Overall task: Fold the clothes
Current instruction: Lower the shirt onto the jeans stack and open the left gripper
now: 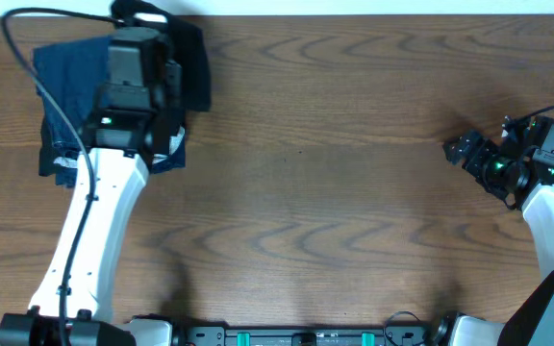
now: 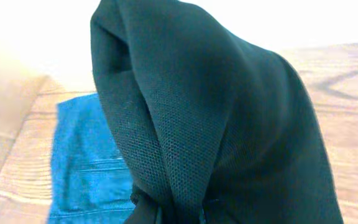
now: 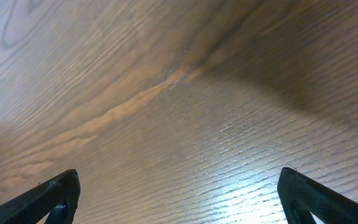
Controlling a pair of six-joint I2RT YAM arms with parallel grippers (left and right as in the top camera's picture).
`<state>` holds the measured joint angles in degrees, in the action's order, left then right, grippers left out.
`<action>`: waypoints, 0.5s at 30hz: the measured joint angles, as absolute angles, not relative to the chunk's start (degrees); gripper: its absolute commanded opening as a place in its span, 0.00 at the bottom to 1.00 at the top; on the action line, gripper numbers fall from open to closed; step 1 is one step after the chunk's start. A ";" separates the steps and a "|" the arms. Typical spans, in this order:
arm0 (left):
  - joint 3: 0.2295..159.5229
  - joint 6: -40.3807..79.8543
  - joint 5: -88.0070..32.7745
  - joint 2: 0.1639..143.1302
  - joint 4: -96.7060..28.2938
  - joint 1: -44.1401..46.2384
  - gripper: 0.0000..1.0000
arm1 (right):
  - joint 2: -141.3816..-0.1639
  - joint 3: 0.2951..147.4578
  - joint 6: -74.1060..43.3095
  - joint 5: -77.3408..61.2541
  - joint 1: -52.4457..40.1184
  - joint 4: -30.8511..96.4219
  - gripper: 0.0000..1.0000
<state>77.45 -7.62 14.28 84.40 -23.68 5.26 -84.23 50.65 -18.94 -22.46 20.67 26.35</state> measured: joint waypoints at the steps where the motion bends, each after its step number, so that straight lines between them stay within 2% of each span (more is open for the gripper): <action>1: 77.45 -7.79 13.65 84.40 -23.66 4.10 0.06 | -84.23 50.65 -18.92 -22.46 20.67 26.35 0.99; 8: 77.45 -8.86 10.85 85.36 -20.64 -3.07 0.06 | -84.23 50.65 -18.92 -22.46 20.67 26.35 0.99; 15: 77.47 -9.06 6.85 94.94 -16.01 -9.93 0.06 | -84.23 50.65 -18.92 -22.44 20.67 26.35 0.99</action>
